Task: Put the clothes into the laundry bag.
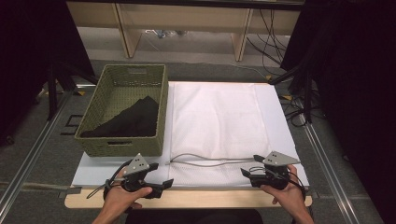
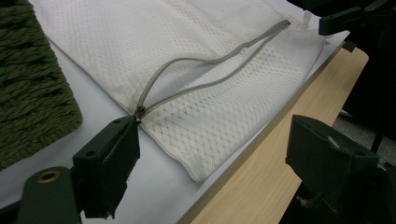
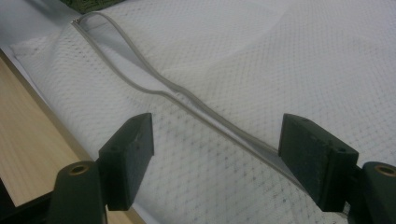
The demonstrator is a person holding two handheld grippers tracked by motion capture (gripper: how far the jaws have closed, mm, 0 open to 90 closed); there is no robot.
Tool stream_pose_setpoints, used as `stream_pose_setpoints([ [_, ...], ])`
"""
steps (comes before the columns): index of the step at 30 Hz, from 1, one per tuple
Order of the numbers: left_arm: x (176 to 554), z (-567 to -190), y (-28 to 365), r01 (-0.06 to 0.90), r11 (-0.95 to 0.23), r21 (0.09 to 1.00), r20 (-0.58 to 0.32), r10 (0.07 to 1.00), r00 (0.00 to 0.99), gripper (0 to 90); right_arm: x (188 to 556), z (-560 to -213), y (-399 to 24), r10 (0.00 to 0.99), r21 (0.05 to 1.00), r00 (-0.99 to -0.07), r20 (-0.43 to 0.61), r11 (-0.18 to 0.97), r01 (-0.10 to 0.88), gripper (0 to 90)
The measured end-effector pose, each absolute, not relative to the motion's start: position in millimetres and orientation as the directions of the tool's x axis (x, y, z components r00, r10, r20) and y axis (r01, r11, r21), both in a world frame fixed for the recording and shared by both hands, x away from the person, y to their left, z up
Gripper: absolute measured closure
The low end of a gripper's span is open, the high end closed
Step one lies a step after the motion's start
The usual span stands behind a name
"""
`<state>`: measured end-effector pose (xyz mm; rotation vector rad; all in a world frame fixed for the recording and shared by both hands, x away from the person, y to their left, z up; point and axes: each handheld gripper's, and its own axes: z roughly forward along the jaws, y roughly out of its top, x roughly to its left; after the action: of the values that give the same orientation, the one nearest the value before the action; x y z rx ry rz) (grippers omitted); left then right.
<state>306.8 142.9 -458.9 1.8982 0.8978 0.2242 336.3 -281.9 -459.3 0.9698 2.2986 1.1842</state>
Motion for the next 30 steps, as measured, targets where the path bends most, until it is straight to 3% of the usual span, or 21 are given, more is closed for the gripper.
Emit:
stream_pose_setpoints([
  [19,309,-456,142,0.456,-0.243,0.856,-0.212,0.64,0.739,15.5,340,-458,-282,0.744,0.815,-0.668,-0.014,0.396,0.424,27.4],
  [30,315,-456,146,0.439,-0.242,0.865,-0.18,0.668,0.723,15.4,364,-457,-267,0.717,0.808,-0.697,-0.03,0.427,0.405,27.0],
])
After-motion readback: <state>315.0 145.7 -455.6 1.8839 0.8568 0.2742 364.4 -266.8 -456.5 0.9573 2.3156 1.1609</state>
